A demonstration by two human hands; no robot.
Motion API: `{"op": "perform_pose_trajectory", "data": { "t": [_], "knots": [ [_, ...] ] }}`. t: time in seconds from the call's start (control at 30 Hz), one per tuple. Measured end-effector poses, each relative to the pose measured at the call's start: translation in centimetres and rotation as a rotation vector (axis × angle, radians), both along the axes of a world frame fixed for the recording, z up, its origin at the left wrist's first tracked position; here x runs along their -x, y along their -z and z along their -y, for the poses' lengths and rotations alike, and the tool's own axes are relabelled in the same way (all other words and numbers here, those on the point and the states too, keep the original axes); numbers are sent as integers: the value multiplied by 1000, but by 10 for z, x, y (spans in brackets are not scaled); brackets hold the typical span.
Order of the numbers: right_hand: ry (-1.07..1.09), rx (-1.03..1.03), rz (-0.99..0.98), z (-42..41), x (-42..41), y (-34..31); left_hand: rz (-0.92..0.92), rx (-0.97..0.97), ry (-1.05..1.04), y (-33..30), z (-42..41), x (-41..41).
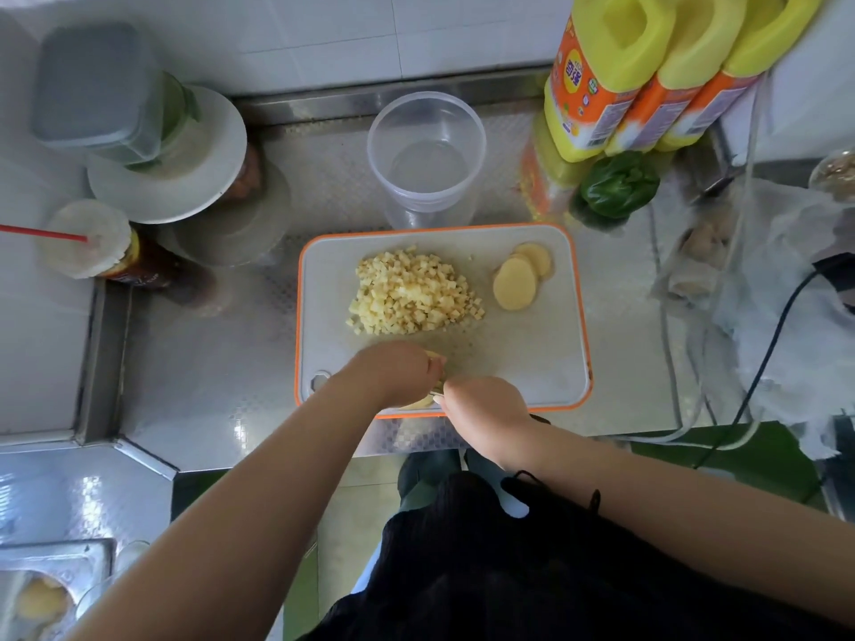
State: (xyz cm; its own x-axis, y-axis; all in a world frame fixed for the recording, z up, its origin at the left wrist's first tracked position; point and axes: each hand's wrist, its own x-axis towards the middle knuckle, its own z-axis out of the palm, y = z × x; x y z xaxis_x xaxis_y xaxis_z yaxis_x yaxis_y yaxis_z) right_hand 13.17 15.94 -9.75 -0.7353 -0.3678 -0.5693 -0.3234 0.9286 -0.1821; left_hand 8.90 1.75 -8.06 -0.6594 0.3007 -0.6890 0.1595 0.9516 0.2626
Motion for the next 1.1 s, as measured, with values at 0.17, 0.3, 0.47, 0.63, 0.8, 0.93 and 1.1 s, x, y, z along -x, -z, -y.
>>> {"op": "perform_pose_trajectory", "data": {
  "t": [0.17,0.3,0.47,0.63,0.8,0.93,1.1],
  "knots": [
    [-49,48,-90,-3,-2,-11,73,62,77,-22,-10,10],
    [11,84,-109,-10,1,-19,-271,-106,-62,-35,-4,17],
    [66,89,-93,-16,5,-22,-1204,-522,-252,0,37,-54],
    [1,125,-99,-12,2,-23,-942,-402,-289,62,39,-108],
    [-29,99,-79,-10,0,-21,-881,-356,-265,78,35,-106],
    [-47,103,-39,-10,-1,-19,-878,-356,-266,79,35,-104],
    [-83,91,-30,-9,0,-17,-879,-357,-307,83,35,-105]
  ]
}}
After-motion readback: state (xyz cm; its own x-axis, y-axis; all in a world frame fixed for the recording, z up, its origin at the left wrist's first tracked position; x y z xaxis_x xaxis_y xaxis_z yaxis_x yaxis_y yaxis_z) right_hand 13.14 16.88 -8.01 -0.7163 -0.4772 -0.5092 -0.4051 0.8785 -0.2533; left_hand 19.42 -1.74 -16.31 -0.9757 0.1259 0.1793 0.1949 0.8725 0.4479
